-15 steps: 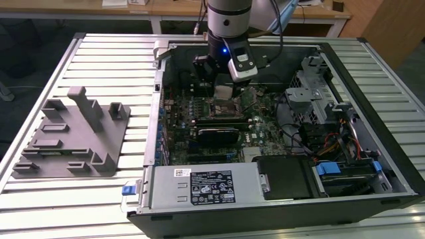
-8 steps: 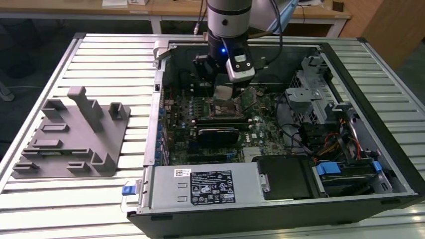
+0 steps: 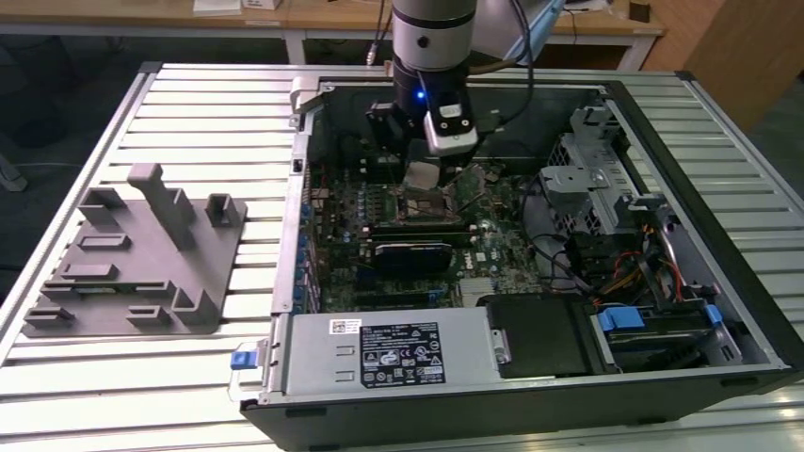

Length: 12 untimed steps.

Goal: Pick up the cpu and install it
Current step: 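Place the cpu into insertion slot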

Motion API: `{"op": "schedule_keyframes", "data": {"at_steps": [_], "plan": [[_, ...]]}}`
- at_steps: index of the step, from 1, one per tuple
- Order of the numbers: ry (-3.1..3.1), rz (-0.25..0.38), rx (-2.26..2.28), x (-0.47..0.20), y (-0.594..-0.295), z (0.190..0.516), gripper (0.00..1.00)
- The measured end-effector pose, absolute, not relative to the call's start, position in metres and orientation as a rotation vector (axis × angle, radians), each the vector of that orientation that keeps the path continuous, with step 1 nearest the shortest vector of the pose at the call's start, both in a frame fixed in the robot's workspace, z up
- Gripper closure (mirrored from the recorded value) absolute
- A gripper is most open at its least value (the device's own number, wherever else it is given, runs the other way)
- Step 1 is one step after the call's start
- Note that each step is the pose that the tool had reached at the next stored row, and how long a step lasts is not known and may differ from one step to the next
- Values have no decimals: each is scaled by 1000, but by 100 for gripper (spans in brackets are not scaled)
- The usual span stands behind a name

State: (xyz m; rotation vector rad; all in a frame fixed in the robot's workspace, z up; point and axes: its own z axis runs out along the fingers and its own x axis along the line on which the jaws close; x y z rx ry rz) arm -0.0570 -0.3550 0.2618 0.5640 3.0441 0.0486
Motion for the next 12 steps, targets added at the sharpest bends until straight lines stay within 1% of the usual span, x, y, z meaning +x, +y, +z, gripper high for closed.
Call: {"op": "schedule_keyframes", "data": {"at_steps": [12], "plan": [[3020,46,675,-57,-355,262,45]]}}
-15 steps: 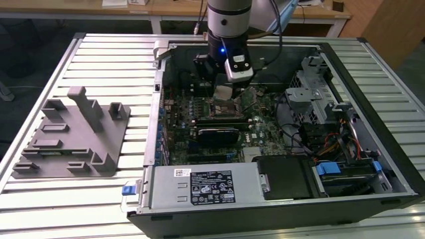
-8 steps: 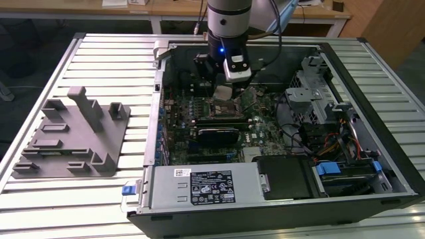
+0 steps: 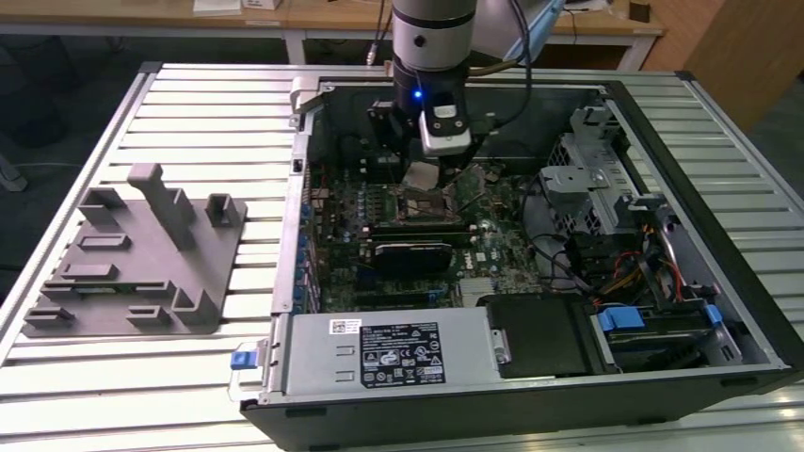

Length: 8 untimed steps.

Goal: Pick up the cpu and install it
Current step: 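Place the cpu into insertion slot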

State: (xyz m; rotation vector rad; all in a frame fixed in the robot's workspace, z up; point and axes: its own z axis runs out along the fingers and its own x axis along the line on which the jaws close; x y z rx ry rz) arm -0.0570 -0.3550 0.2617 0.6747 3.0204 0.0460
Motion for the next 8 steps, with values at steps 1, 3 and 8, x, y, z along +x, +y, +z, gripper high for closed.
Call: {"op": "schedule_keyframes", "data": {"at_steps": [1,3,8], "plan": [[3018,46,683,-57,-355,262,45],[3015,45,699,-57,-355,262,45],[3004,44,740,-57,-355,262,45]]}}
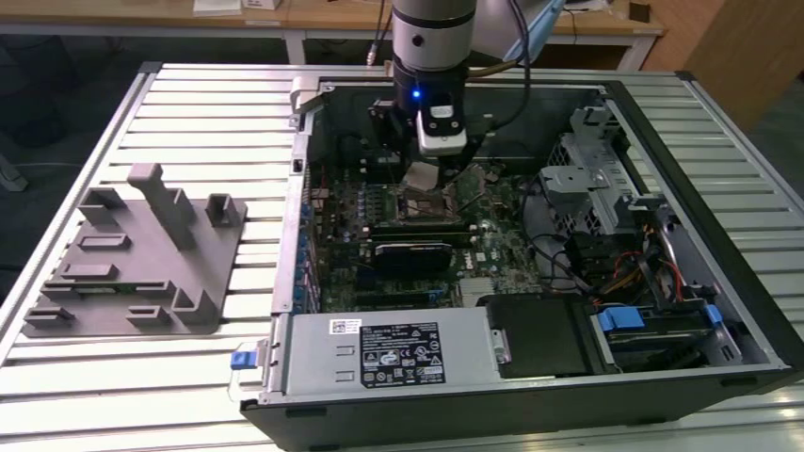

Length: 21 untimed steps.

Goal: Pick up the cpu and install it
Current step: 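Place the cpu into insertion slot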

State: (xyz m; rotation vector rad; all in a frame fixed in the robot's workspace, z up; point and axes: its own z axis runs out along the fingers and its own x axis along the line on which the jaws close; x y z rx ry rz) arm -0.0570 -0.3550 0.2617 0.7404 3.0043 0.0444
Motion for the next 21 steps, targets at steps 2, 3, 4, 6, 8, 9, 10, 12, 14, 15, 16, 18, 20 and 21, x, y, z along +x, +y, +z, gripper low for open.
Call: {"op": "schedule_keyframes", "data": {"at_steps": [2,3,4,6,8,9,10,12,14,15,16,18,20,21], "plan": [[3000,44,759,-57,-355,262,45],[2997,44,768,-57,-355,262,45],[2995,43,778,-57,-355,262,45],[2989,43,799,-57,-355,262,45],[2983,42,821,-57,-355,262,45],[2979,42,832,-57,-355,262,45],[2976,42,844,-57,-355,262,45],[2970,41,865,-57,-355,262,45],[2963,41,886,-57,-355,262,45],[2960,40,897,-57,-355,262,45],[2957,40,907,-57,-355,262,45],[2950,40,929,-57,-355,262,45],[2942,39,952,-57,-355,262,45],[2939,39,963,-57,-355,262,45]]}}
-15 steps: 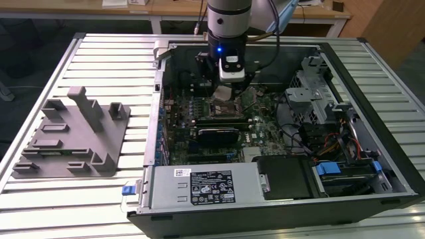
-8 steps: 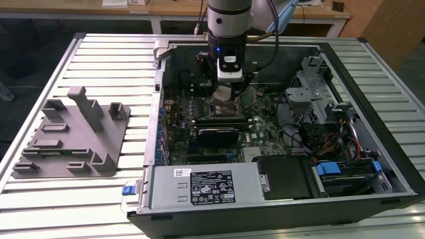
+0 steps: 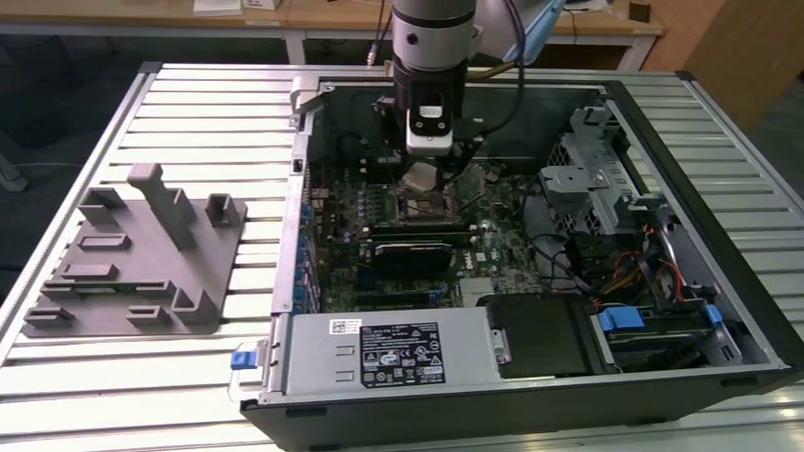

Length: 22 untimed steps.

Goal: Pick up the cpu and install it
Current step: 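Place the cpu into insertion slot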

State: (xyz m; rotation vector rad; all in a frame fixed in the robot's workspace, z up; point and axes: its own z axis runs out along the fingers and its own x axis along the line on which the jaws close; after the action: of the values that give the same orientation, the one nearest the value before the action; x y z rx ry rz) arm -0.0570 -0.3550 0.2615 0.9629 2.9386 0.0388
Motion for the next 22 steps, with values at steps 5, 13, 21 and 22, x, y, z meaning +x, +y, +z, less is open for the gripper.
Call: {"op": "schedule_keyframes", "data": {"at_steps": [5,13,21,22], "plan": [[2918,37,1023,-57,-355,261,45],[2882,35,1118,-57,-355,261,45],[2837,32,1226,-57,-355,261,45],[2832,31,1237,-57,-355,261,45]]}}
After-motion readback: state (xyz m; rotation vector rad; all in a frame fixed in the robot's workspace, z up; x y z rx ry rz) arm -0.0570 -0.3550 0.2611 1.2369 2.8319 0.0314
